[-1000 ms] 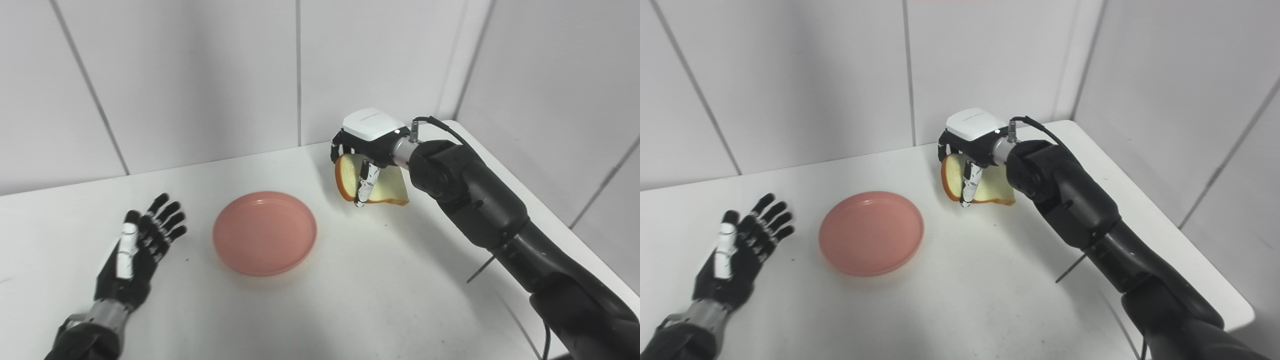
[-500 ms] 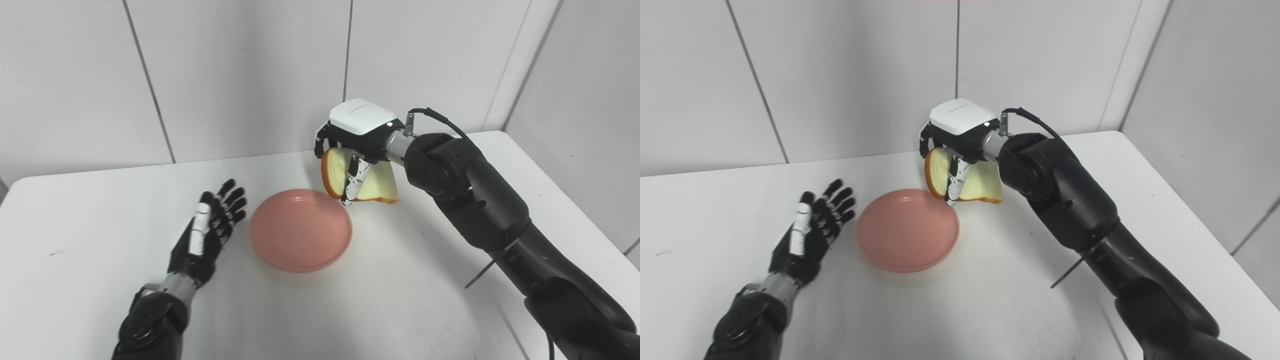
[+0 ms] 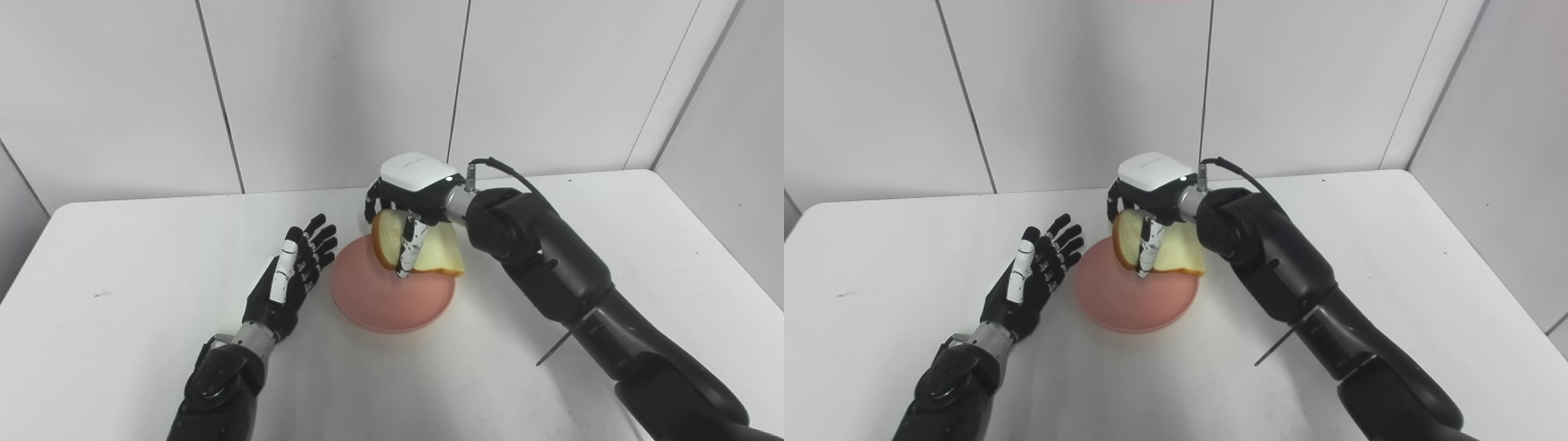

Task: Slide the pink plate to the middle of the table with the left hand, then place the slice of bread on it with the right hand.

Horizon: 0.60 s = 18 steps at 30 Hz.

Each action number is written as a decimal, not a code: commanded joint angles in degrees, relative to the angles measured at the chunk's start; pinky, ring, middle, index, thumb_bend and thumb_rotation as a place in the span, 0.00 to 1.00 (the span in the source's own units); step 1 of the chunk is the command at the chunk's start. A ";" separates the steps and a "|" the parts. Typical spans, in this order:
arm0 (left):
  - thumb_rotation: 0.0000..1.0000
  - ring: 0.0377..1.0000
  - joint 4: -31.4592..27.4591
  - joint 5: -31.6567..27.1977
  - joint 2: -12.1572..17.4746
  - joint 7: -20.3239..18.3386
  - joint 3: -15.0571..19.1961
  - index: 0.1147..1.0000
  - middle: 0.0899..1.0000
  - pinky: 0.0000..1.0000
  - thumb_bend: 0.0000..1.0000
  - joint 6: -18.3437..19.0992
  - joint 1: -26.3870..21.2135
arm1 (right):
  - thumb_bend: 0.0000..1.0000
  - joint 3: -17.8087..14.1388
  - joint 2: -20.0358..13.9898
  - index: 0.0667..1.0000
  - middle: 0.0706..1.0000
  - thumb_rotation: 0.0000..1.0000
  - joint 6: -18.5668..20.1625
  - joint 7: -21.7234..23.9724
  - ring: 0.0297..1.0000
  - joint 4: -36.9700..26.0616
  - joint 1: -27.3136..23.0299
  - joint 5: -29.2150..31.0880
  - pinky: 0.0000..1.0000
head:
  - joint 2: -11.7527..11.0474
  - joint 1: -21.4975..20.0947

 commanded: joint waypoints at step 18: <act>1.00 0.95 1.75 1.93 -0.19 1.13 -0.66 0.93 0.94 0.96 0.70 4.60 3.37 | 0.51 3.71 2.90 0.51 0.44 0.00 -4.10 -4.61 0.35 8.60 -3.90 -1.69 0.31 | 0.86 -0.44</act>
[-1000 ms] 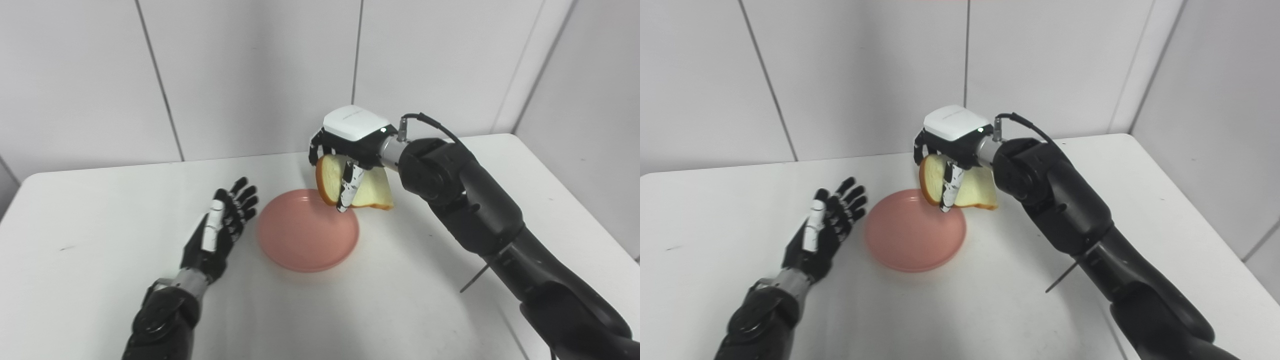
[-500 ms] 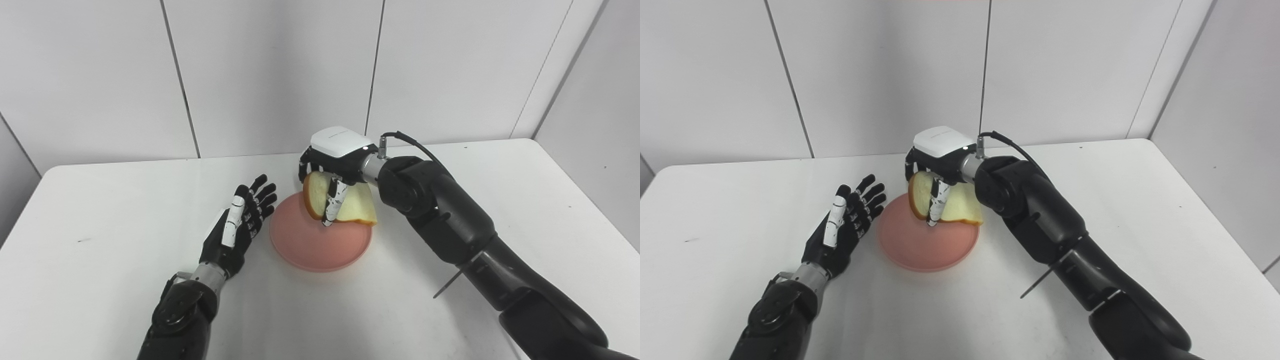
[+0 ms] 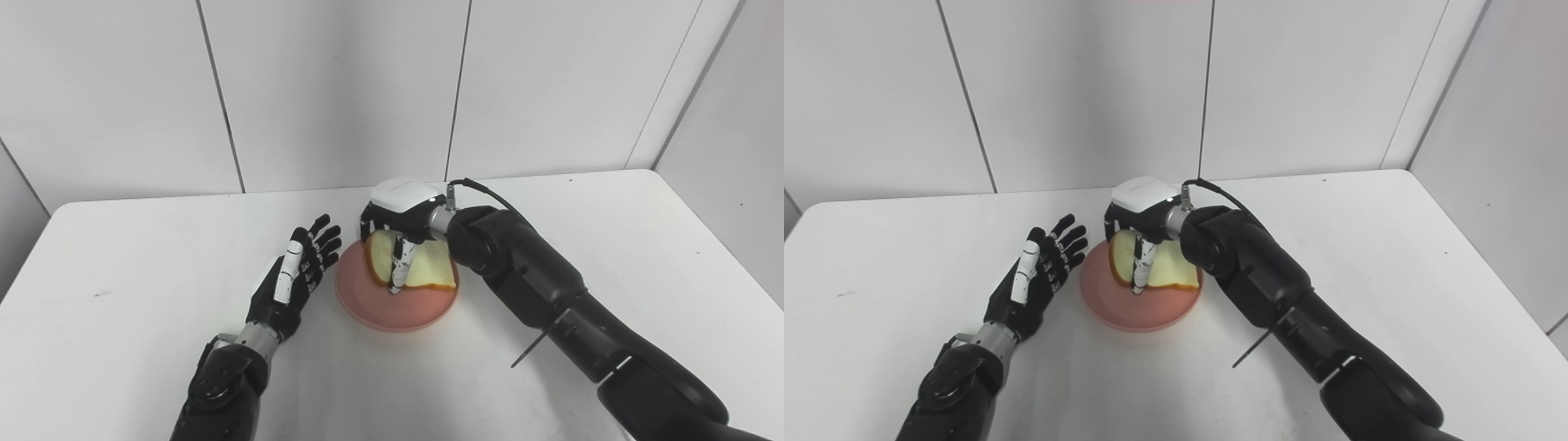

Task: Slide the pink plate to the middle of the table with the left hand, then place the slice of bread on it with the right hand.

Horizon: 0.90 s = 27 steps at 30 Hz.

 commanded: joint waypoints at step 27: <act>1.00 0.95 1.12 0.66 -0.28 0.44 -0.39 0.94 0.94 0.96 0.68 5.61 3.05 | 0.93 3.85 0.76 0.85 0.78 0.46 3.81 16.35 0.76 -8.80 -5.11 -3.51 0.68 | 0.73 0.11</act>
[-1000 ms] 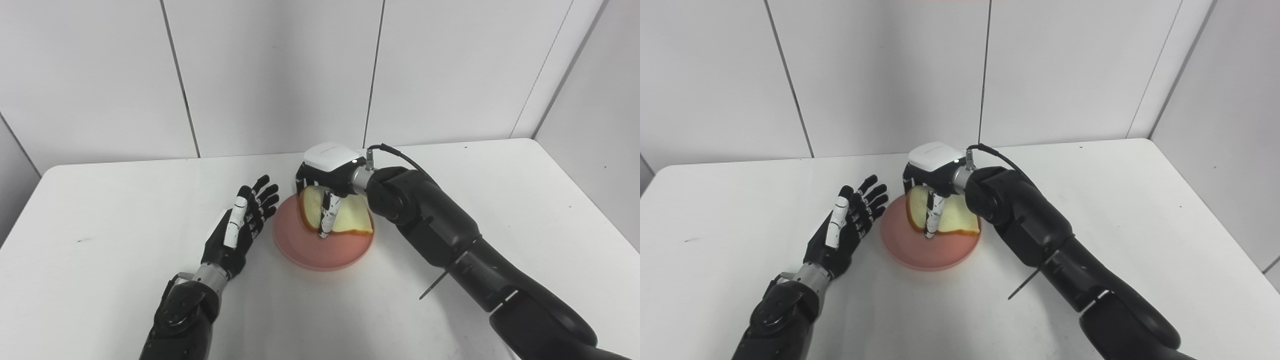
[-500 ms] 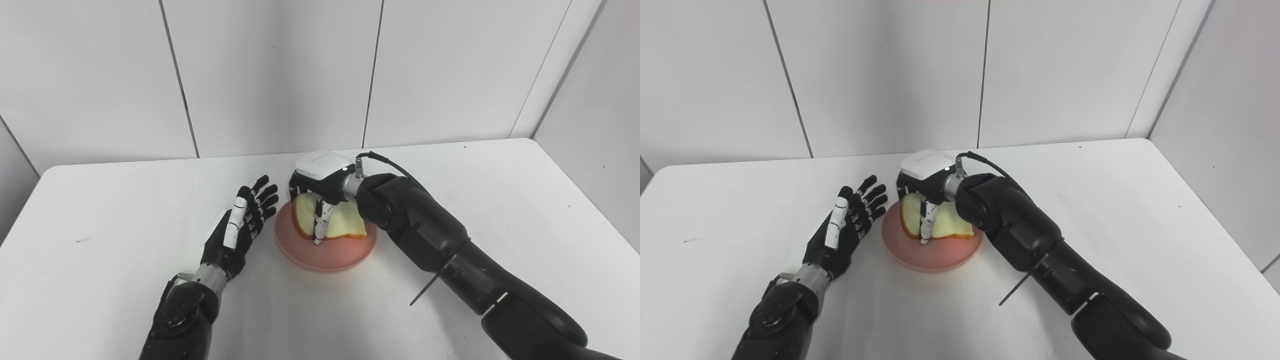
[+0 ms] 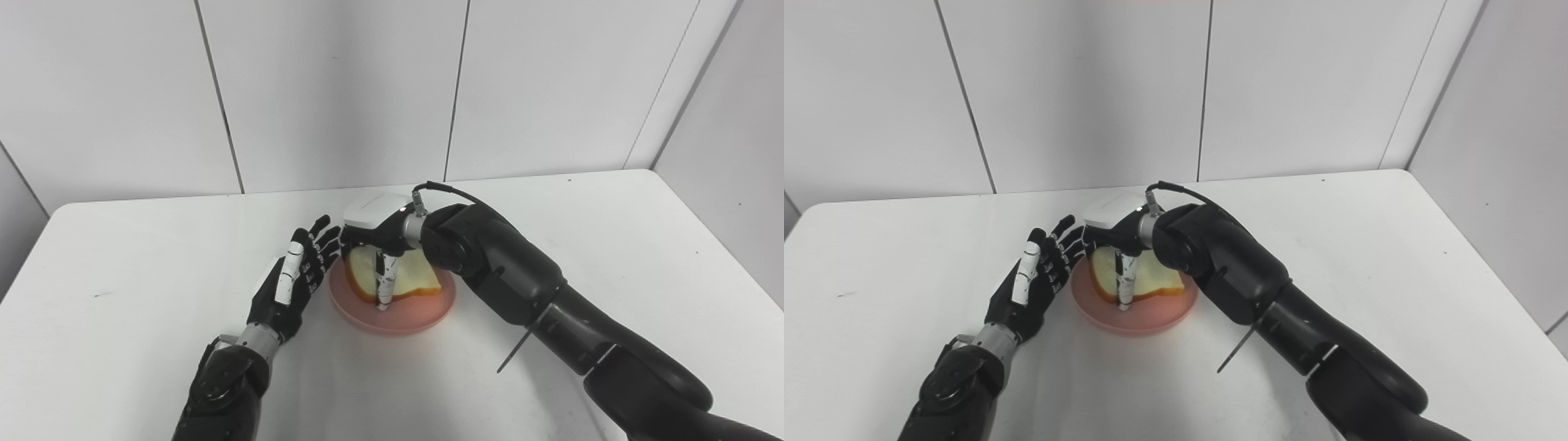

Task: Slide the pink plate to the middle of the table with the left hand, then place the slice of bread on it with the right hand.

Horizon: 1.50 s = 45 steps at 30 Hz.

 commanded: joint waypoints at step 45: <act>1.00 0.95 -2.87 4.64 -0.25 6.72 0.72 0.96 0.96 0.96 0.68 0.44 4.65 | 0.74 -28.01 -0.46 1.00 1.00 0.94 10.20 -11.83 0.96 -21.54 14.39 12.48 0.85 | -2.89 -0.66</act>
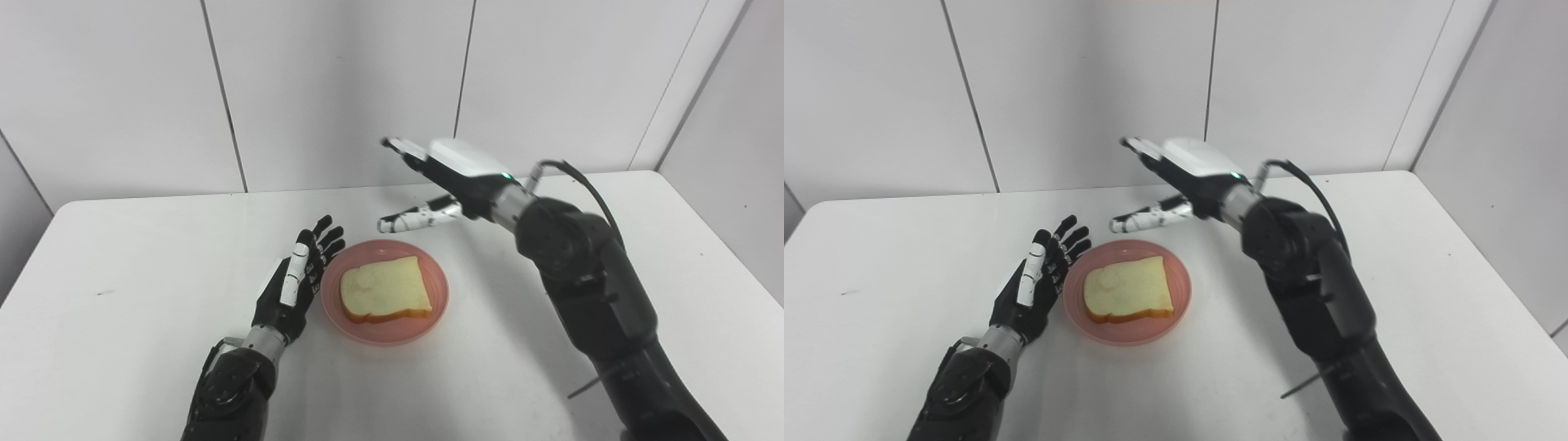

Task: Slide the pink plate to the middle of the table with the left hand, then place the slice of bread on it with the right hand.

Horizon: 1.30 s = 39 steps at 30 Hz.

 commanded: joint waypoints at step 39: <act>1.00 1.00 -5.44 10.84 -1.06 12.68 1.07 1.00 1.00 1.00 0.71 -8.88 14.29 | 0.30 -13.03 19.55 1.00 1.00 1.00 -24.24 -34.74 1.00 15.15 24.40 36.95 1.00 | -2.31 3.06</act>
